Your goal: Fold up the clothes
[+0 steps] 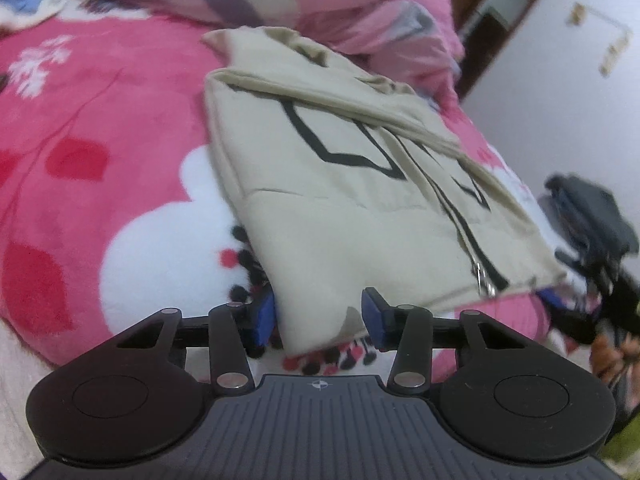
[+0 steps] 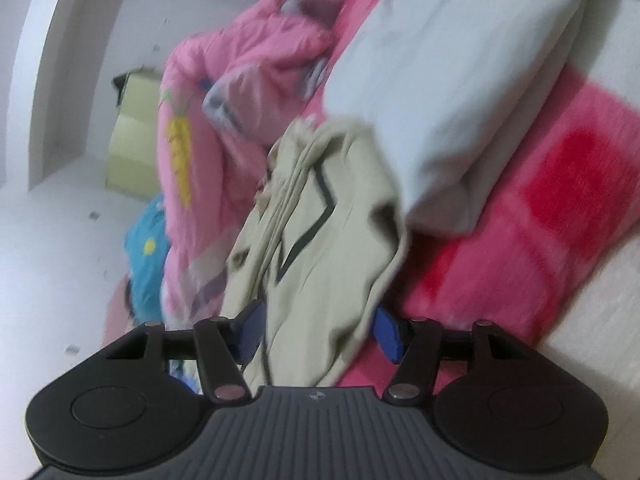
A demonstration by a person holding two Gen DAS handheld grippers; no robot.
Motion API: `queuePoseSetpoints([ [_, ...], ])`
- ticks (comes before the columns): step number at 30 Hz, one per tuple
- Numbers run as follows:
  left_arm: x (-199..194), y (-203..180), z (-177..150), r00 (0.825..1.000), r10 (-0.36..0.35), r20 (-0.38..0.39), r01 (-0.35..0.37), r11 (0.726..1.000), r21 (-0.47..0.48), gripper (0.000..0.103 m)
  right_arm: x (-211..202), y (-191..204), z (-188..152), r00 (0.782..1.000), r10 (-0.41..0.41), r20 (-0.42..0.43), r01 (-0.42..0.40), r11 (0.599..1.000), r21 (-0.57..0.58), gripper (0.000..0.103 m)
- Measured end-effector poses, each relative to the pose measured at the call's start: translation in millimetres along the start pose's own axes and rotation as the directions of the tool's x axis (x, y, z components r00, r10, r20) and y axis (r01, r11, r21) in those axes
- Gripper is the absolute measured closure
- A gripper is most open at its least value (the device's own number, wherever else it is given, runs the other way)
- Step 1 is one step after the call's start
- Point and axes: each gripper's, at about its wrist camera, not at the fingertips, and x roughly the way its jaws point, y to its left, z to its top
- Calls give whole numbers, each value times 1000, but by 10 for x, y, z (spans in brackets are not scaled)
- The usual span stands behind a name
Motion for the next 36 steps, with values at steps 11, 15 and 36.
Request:
queuePoseSetpoints([
  [11,44,26,11,999,-28,15,29,998,-61,62,81,-8,-60,1000,28,-6,-28,999,22,56],
  [15,77,-20,-15,1000,-17,3,17,999,-36,82,148,-7,-136,998,40,-43,-39,999,21,65],
  [36,110,-15,-45,999,-38,-13,37,998,-58,79,207,16,-272,992,111,-61,-105,990,97,51],
])
